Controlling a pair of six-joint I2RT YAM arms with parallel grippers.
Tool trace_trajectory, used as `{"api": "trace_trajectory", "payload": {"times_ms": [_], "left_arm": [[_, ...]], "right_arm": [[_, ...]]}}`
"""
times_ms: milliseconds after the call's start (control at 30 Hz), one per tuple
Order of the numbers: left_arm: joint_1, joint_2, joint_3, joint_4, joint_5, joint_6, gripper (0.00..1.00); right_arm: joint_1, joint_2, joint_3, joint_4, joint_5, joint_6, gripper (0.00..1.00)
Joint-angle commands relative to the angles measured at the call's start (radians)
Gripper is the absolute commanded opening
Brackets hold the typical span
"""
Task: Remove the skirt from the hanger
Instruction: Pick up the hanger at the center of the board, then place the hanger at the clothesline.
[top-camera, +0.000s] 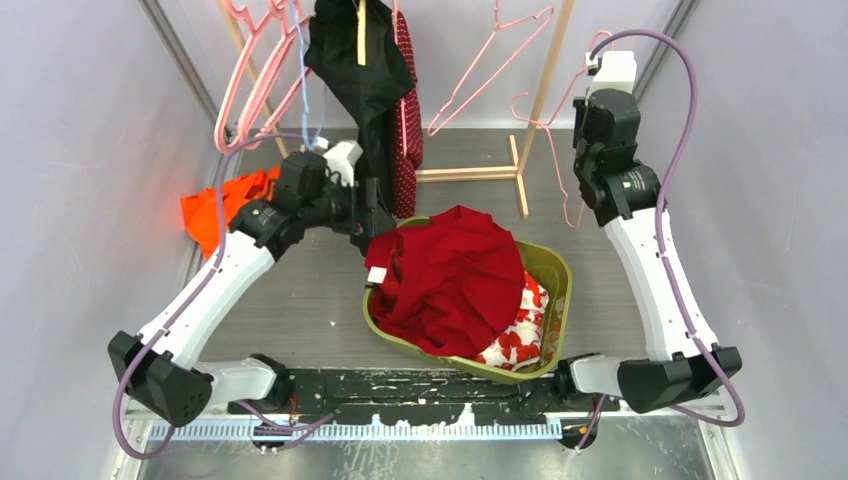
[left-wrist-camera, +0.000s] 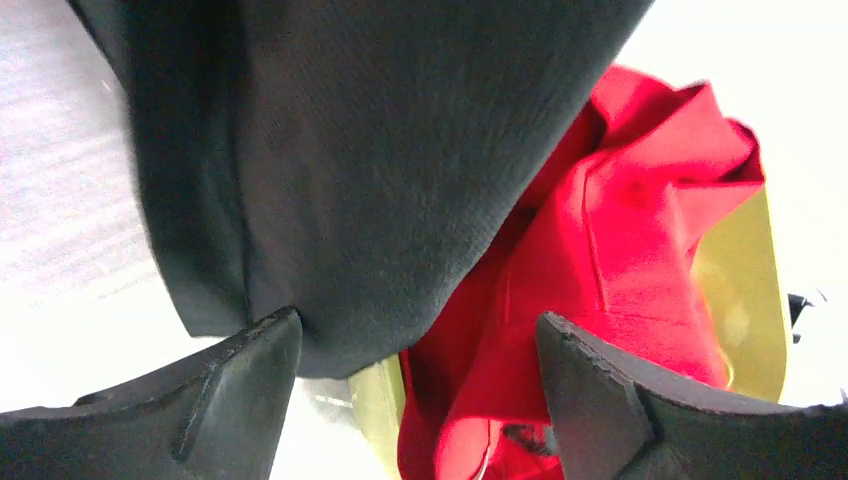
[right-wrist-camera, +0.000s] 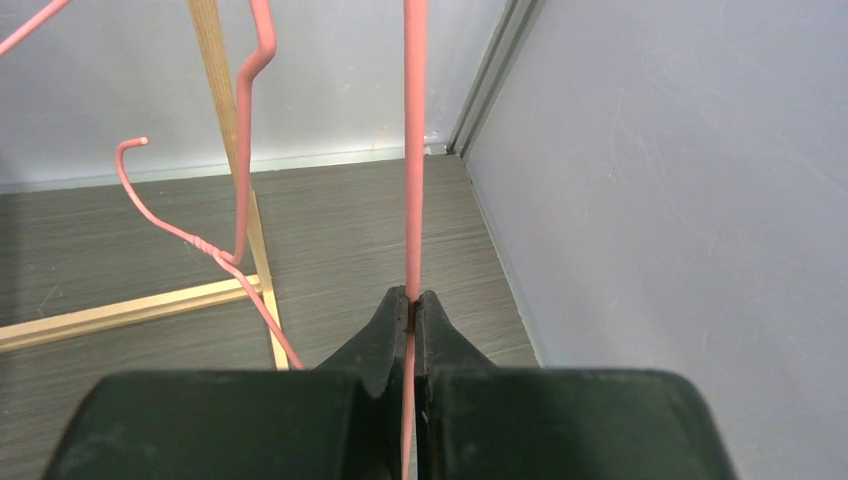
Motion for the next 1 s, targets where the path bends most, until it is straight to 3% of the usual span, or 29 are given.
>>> {"api": "trace_trajectory", "payload": {"times_ms": [0,167,500,633,767,967], "left_arm": [[-0.027,-0.01,-0.07,0.024,0.013,0.018,0.87],[-0.039,-0.043,-0.102,0.001,-0.096,0.037,0.86],[-0.096,-0.317,-0.269,-0.015,-0.269,-0.005,0.86],[-0.122,-0.357,-0.196,-0.051,-0.302,0.011,0.87],[-0.138,-0.306,-0.059,-0.057,-0.311,0.06,0.94],[-0.182,-0.209,0.1,-0.002,-0.295,0.106,0.96]], "right_arm": [[0.004,-0.052,0.072,-0.05,-0.064,0.001,0.01],[0.006,-0.071,0.13,-0.114,-0.134,0.011,0.01],[0.004,-0.079,0.215,-0.193,-0.324,0.095,0.01],[0.004,-0.093,0.252,-0.203,-0.359,0.127,0.01],[0.005,-0.079,0.304,-0.236,-0.433,0.196,0.01],[0.004,-0.09,0.322,-0.273,-0.514,0.253,0.01]]}}
